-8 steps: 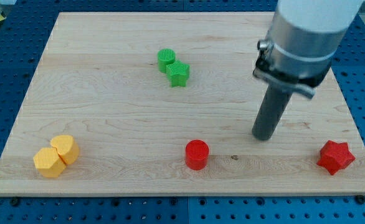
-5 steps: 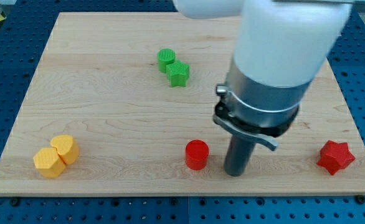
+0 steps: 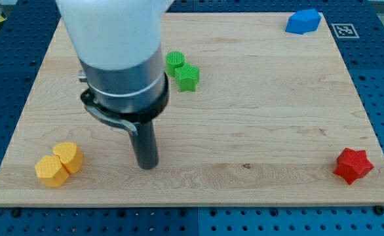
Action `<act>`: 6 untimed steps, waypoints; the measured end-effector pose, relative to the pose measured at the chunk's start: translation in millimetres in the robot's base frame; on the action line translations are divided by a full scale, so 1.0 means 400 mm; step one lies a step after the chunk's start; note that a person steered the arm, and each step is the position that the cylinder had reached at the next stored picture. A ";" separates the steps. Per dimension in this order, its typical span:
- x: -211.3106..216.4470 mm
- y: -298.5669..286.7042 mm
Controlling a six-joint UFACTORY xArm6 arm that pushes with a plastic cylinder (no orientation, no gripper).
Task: Move the red circle to the center left
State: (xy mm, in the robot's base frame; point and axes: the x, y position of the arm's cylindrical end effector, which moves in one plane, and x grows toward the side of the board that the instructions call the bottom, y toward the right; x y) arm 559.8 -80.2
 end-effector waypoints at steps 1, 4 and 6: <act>-0.052 -0.065; 0.047 -0.016; -0.046 0.080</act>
State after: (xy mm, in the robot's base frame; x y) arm 541.3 -48.3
